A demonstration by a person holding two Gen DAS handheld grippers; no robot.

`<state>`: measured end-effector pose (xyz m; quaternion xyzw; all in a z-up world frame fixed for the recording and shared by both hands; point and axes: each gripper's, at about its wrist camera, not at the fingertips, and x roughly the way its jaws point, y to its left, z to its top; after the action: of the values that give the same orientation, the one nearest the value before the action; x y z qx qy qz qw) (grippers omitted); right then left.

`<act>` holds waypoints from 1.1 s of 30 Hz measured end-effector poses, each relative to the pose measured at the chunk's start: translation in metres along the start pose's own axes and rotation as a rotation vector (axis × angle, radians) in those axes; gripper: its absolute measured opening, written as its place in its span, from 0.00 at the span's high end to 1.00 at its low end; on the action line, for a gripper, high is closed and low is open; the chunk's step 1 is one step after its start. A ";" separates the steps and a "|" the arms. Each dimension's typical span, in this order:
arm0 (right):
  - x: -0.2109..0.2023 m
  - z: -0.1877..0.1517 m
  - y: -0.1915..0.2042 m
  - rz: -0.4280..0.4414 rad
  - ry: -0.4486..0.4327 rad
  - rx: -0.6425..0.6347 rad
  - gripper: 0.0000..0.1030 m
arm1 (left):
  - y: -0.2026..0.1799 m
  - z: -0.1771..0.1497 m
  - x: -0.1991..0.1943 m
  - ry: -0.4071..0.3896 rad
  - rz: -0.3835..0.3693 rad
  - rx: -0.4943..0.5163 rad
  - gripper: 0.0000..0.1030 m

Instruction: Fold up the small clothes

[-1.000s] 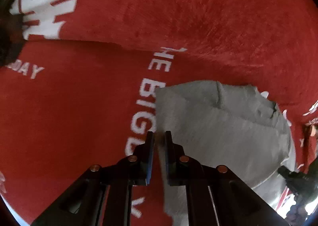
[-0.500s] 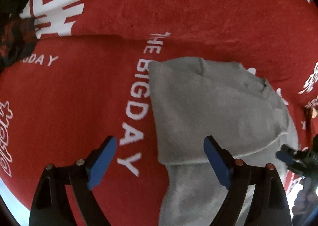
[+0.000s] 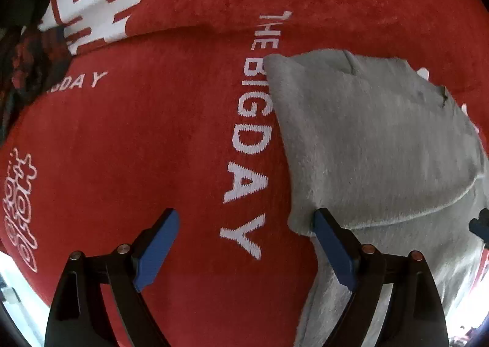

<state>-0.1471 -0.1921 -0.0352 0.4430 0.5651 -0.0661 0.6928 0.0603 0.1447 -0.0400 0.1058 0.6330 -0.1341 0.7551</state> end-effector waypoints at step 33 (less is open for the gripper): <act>-0.042 0.081 -0.060 -0.125 -0.205 0.022 0.81 | -0.194 0.007 -0.032 0.018 -0.135 0.106 0.13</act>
<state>-0.1386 -0.3013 -0.0343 0.4052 0.5173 -0.1602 0.7365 -0.0033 -0.0384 -0.0053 0.1039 0.6374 -0.2172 0.7320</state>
